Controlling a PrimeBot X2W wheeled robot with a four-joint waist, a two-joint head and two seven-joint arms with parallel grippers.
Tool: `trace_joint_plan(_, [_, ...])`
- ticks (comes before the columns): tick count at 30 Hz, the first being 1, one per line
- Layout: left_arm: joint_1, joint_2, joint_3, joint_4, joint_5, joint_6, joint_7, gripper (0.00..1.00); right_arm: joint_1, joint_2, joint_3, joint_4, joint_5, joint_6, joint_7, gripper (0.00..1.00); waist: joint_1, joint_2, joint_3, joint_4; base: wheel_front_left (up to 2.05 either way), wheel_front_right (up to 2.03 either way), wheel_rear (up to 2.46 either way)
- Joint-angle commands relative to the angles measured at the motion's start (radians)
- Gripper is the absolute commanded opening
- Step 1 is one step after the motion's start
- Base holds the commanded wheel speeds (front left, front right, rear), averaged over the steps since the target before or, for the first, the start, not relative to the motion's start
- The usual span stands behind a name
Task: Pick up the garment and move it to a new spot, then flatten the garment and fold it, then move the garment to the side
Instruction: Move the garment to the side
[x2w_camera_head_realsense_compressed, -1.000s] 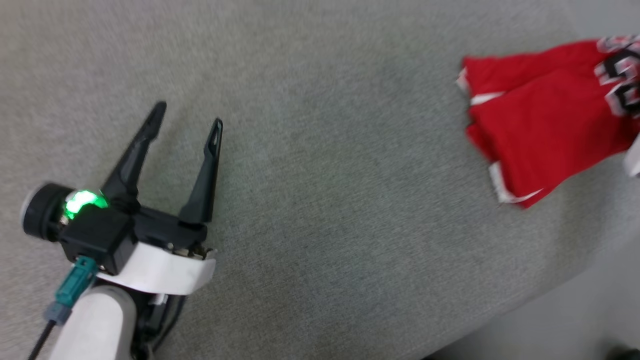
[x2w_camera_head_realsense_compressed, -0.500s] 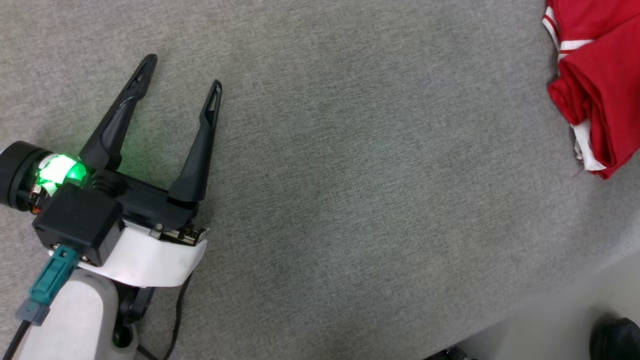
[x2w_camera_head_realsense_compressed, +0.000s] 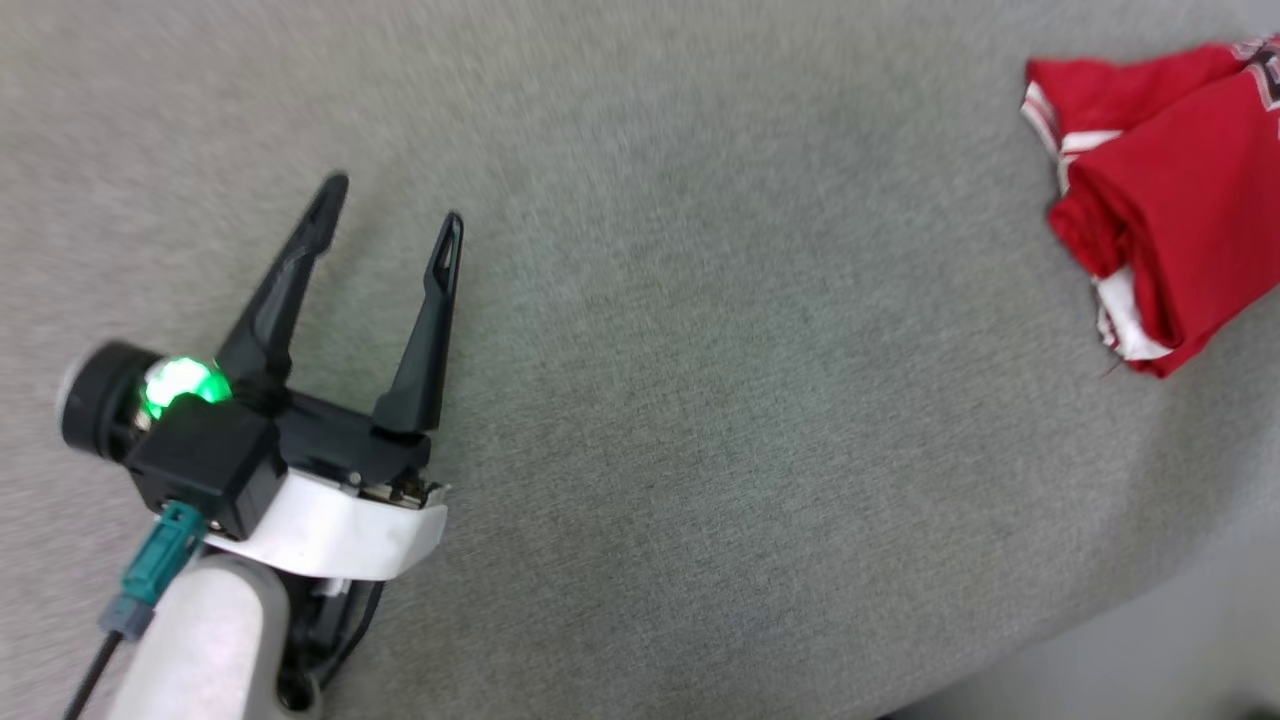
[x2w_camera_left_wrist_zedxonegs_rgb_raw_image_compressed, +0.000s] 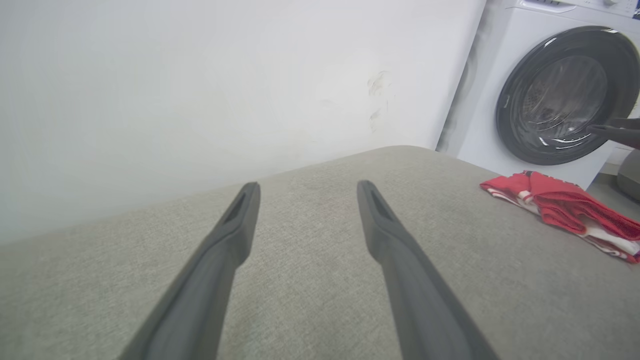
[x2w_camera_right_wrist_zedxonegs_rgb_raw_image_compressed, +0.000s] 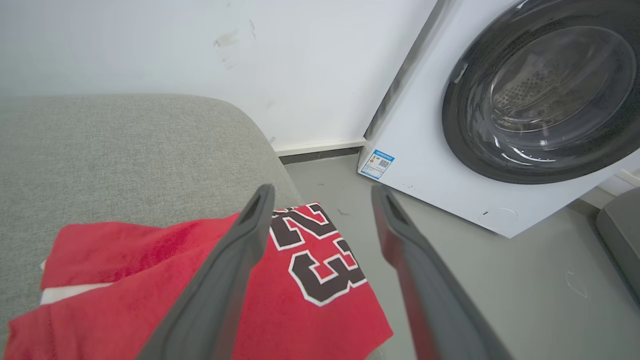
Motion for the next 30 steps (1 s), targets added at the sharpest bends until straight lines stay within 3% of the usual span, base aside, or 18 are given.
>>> trace_joint_plan(1, [0.019, -0.008, 0.001, 0.011, -0.007, 0.008, -0.011, 1.00, 0.029, 0.006, 0.008, -0.017, 0.002, -0.001, -0.010, 1.00, 0.0000, 0.0000, -0.076, 0.027, 0.00, 0.00, 0.00])
trace_joint_plan(15, [0.181, -0.093, 0.028, 0.138, -0.061, 0.095, -0.081, 1.00, 0.405, 0.094, 0.135, -0.371, 0.122, -0.001, 0.037, 1.00, 0.0000, 0.0000, -0.312, 0.143, 0.00, 0.00, 0.00])
trace_joint_plan(30, [0.279, -0.090, 0.086, 0.256, -0.074, 0.127, -0.106, 1.00, 0.632, 0.188, 0.303, -0.630, 0.163, -0.001, 0.107, 1.00, 0.0000, 0.0000, -0.484, 0.294, 0.00, 0.00, 0.00])
